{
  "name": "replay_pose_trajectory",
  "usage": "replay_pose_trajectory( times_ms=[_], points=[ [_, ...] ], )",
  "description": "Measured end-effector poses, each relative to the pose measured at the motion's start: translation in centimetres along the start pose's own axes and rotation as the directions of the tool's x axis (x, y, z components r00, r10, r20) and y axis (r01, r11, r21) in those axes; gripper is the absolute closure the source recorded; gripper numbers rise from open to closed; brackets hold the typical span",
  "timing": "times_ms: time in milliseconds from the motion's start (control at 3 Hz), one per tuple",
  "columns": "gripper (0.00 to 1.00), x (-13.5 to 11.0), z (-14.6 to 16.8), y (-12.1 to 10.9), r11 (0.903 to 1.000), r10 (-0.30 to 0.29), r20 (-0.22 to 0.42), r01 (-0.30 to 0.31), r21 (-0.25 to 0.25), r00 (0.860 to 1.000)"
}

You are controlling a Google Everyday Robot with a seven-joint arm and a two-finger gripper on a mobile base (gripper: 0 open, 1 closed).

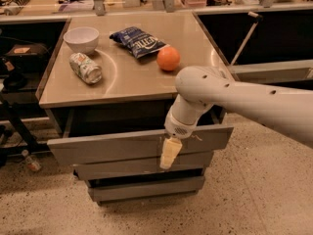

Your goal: Open top drawer

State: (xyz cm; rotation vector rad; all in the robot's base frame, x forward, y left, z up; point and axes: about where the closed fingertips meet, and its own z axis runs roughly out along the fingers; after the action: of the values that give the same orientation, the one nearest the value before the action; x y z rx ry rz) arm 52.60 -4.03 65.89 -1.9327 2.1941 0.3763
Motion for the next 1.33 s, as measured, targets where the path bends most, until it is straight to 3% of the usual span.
replay_pose_trajectory(
  times_ms=[1000, 1333],
  points=[
    [0.89, 0.00, 0.01, 0.01, 1.0000, 0.000, 0.000, 0.000, 0.000, 1.000],
    [1.00, 0.00, 0.01, 0.01, 1.0000, 0.000, 0.000, 0.000, 0.000, 1.000]
  ],
)
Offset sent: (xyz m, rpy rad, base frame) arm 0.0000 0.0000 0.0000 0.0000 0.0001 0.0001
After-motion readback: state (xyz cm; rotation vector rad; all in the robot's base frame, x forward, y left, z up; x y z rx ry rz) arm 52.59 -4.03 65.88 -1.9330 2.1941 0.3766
